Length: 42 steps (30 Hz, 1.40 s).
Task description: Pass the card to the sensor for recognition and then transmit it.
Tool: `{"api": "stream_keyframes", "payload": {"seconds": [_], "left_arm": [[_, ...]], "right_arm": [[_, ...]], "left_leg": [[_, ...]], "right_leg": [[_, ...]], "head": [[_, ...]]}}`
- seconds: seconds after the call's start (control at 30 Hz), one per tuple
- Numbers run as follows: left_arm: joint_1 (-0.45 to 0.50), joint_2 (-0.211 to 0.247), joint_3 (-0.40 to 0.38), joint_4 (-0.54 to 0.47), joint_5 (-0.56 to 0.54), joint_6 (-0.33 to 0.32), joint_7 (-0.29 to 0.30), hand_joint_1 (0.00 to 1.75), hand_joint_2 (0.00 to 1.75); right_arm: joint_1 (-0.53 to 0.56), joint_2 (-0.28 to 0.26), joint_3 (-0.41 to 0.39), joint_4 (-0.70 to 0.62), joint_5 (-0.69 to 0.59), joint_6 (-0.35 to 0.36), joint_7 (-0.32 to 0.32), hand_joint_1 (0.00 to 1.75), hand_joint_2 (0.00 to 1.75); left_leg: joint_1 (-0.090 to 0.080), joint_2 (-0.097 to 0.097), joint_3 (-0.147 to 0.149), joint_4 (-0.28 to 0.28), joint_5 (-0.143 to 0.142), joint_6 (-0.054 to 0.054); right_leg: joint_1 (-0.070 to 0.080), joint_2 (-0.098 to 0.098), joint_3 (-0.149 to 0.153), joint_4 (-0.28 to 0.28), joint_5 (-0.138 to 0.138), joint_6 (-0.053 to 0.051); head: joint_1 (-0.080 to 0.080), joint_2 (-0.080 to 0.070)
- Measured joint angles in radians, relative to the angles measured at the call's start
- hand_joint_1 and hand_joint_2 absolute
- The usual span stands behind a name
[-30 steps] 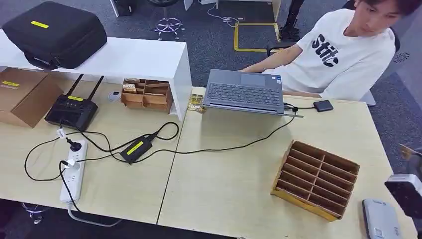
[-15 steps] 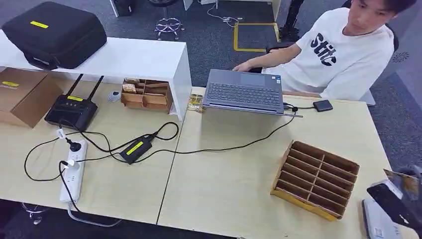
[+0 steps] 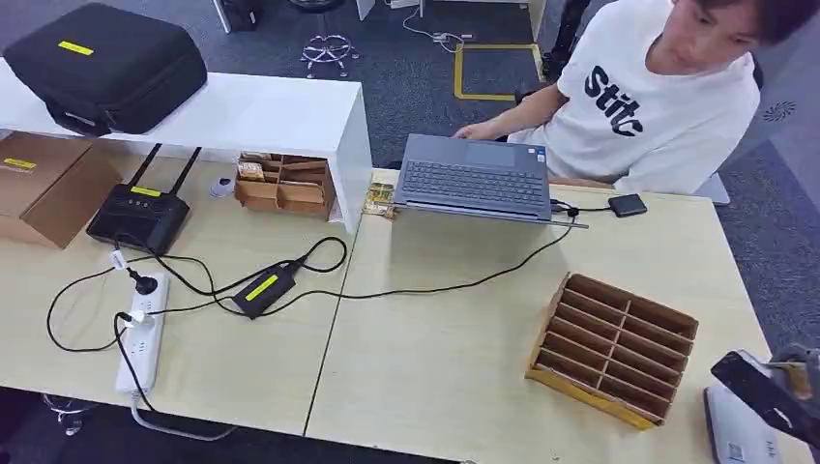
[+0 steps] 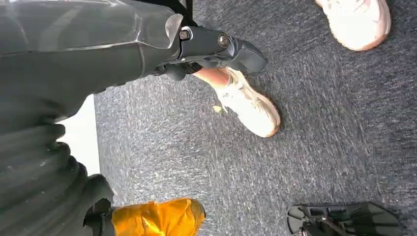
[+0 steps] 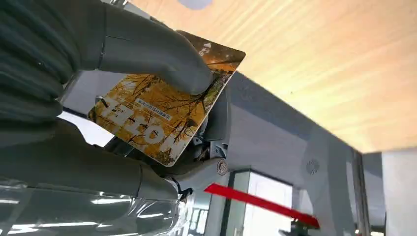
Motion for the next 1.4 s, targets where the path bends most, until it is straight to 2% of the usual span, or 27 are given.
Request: {"api": "stream_keyframes", "payload": {"seconds": [0.1,0.2,0.4,0.5,0.6,0.63,0.9,1.23,1.4], "left_arm": [[0.001,0.001,0.003,0.000,-0.006,-0.002,-0.003,0.00,1.75],[0.001,0.002,0.011,0.000,-0.012,-0.003,-0.005,0.00,1.75],[0.001,0.002,0.011,0.000,-0.013,-0.003,-0.005,0.00,1.75],[0.001,0.004,0.016,0.000,-0.016,-0.003,-0.007,0.00,1.75],[0.000,0.011,0.026,0.000,-0.032,-0.003,-0.016,0.00,1.75],[0.000,0.013,0.026,0.000,-0.034,-0.003,-0.017,0.00,1.75],[0.000,0.018,0.026,0.000,-0.047,-0.003,-0.022,0.00,1.75],[-0.002,0.023,0.026,0.000,-0.069,-0.006,-0.029,0.00,1.75],[-0.002,0.025,0.026,0.000,-0.070,-0.006,-0.034,0.00,1.75]], "right_arm": [[0.015,-0.045,0.015,0.007,-0.071,0.048,-0.002,1.75,1.75],[0.031,-0.097,0.029,0.014,-0.124,0.086,0.025,1.75,1.75],[0.032,-0.102,0.030,0.015,-0.129,0.089,0.028,1.75,1.75],[0.042,-0.129,0.037,0.019,-0.154,0.103,0.039,1.75,1.75],[0.096,-0.241,0.073,0.039,-0.262,0.151,0.073,1.75,1.75],[0.106,-0.260,0.079,0.043,-0.271,0.157,0.076,1.75,1.75],[0.113,-0.295,0.122,0.060,-0.278,0.166,0.081,1.75,1.75],[0.055,-0.320,0.252,0.109,-0.304,0.155,0.056,1.75,1.75],[0.032,-0.328,0.291,0.120,-0.310,0.145,0.050,1.75,1.75]], "left_leg": [[0.000,0.000,0.000,0.000,0.000,0.000],[0.000,0.000,0.000,0.000,0.000,0.000],[0.000,0.000,0.000,0.000,0.000,0.000],[0.000,0.000,0.000,0.000,0.000,0.000],[0.000,0.000,0.000,0.000,0.000,0.000],[0.000,0.000,0.000,0.000,0.000,0.000],[0.000,0.001,0.001,0.000,0.000,0.000],[0.000,0.001,0.001,0.000,0.000,0.000],[0.000,0.002,0.001,0.000,0.000,0.000]], "right_leg": [[0.000,0.000,0.000,0.000,0.000,0.000],[0.000,0.000,0.000,0.000,0.000,0.000],[0.000,0.000,0.000,0.000,0.000,0.000],[0.000,0.000,0.000,0.000,0.000,0.000],[0.000,0.000,0.000,0.000,0.000,0.000],[0.000,0.000,0.000,0.000,0.000,0.000],[0.000,0.000,0.000,0.000,0.000,0.000],[0.000,0.001,0.000,0.000,0.000,0.000],[0.000,0.001,0.001,0.000,0.000,0.000]], "head": [[0.000,0.000],[0.000,0.000],[0.000,0.000],[0.000,0.000],[0.000,0.000],[0.000,0.000],[0.000,0.000],[0.000,0.000],[0.000,0.000]]}}
